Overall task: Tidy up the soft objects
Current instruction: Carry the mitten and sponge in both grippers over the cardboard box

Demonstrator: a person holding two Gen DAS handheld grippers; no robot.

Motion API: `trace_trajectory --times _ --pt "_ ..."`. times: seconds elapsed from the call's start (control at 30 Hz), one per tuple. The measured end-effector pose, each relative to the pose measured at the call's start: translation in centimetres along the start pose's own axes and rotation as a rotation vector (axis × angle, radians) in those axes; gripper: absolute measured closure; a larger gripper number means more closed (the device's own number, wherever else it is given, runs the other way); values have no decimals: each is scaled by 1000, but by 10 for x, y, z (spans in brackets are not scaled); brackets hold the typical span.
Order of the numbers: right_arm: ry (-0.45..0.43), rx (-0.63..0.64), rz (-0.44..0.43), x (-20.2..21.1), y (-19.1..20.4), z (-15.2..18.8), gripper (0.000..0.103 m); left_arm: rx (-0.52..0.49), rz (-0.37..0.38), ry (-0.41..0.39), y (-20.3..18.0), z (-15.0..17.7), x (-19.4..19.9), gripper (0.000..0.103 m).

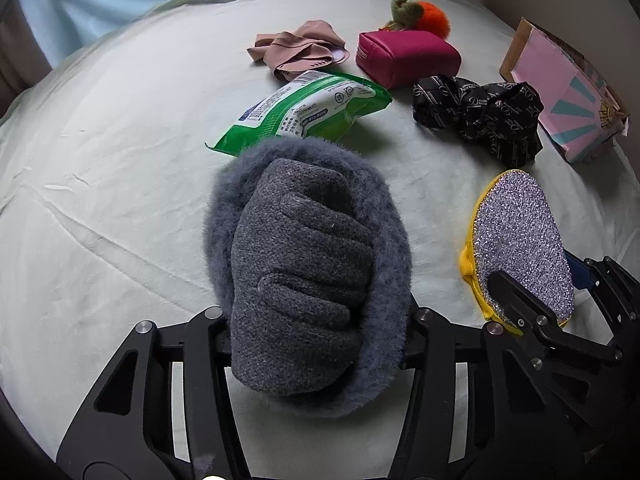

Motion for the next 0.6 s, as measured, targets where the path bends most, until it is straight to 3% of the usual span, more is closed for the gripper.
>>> trace_trajectory --times 0.13,0.4,0.6 --pt "5 -5 -37 9 4 -4 61 17 5 -11 -2 0 10 59" --pt "-27 38 -55 43 2 -15 63 45 -9 -46 -11 -4 52 59" --pt "-57 50 -87 92 -13 -35 63 59 -29 -83 -32 -15 104 59"
Point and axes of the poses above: each gripper's, at about its wrist camera, not at the fingertips, and x roughly against the way its jaws point, y to its left, z to its underside, the point moved 6 cm from there along -x, roughly the way its jaws point, and after that the axes turned 15 degrees about y, right-handed, at the moved point
